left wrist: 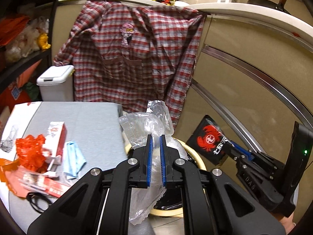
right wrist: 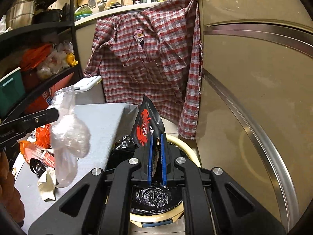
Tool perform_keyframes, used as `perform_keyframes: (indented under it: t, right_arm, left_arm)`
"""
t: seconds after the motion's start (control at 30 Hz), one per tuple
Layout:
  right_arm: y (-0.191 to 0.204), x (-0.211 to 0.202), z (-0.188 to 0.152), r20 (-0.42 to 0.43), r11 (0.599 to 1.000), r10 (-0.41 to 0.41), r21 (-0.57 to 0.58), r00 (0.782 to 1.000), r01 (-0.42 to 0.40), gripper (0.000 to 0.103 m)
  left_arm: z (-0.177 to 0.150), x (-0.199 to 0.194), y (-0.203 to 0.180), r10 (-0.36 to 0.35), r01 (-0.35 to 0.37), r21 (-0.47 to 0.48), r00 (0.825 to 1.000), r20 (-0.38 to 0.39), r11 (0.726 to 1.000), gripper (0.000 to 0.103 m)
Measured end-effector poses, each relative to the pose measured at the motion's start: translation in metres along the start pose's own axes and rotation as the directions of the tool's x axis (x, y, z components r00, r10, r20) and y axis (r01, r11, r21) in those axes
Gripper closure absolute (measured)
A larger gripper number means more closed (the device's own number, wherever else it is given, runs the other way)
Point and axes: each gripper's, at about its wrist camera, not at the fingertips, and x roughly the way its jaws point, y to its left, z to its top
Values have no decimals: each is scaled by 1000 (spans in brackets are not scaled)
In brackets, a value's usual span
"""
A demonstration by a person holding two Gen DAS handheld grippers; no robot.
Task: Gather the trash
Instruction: 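Carry both items over the black-lined bin and open both grippers to drop them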
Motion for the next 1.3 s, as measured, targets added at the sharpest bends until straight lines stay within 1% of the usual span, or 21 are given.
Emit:
perform_keyframes:
  t: [0.13, 0.23, 0.47, 0.73, 0.77, 0.8, 0.83, 0.87, 0.9, 0.93, 0.97, 1.17, 1.3]
  right_arm:
    - [-2, 5, -2, -12, 1000, -3, -2, 1000, 3, 95]
    - [-4, 7, -4, -18, 1000, -4, -3, 1000, 4, 95]
    - [-7, 9, -6, -21, 1000, -5, 1, 1000, 5, 95]
    - [-6, 11, -7, -27, 1000, -4, 3, 1000, 4, 94]
    - [-6, 12, -8, -31, 1000, 0, 4, 1000, 0, 93]
    - [-5, 12, -8, -35, 1000, 6, 5, 999, -5, 88]
    - [-5, 13, -9, -41, 1000, 3, 7, 999, -3, 84]
    - [-5, 14, -9, -43, 1000, 2, 6, 999, -2, 79]
    - [-5, 14, -10, -45, 1000, -3, 5, 999, 3, 76]
    - [-4, 15, -10, -48, 1000, -2, 5, 999, 2, 76]
    - [-4, 15, -10, -49, 1000, 0, 6, 999, 0, 76]
    - [-4, 14, -10, -48, 1000, 1, 6, 999, -1, 75]
    - [-2, 14, -10, -45, 1000, 5, 6, 999, -4, 74]
  left_arm:
    - [-2, 15, -10, -8, 8, 11, 1000, -18, 1000, 96]
    - [-3, 26, -15, 1, 0, 24, 999, -37, 1000, 96]
    - [-8, 47, -13, 24, -22, 27, 997, -72, 999, 96]
    - [-6, 53, -12, 25, -24, 19, 997, -77, 1000, 96]
    - [-6, 54, -12, 26, -25, 20, 997, -76, 1000, 96]
    - [-5, 53, -13, 26, -25, 21, 997, -74, 999, 95]
    - [-5, 53, -13, 30, -28, 22, 997, -74, 999, 92]
    - [-5, 53, -12, 33, -32, 20, 997, -76, 999, 87]
    - [-5, 53, -11, 33, -32, 16, 996, -78, 999, 70]
    - [-5, 52, -10, 32, -31, 10, 997, -71, 999, 63]
    - [-3, 50, -9, 40, -39, 7, 997, -63, 999, 63]
    - [2, 44, -5, 30, -30, -16, 998, -51, 999, 63]
    - [3, 38, -6, 22, -22, -10, 999, -42, 1000, 63]
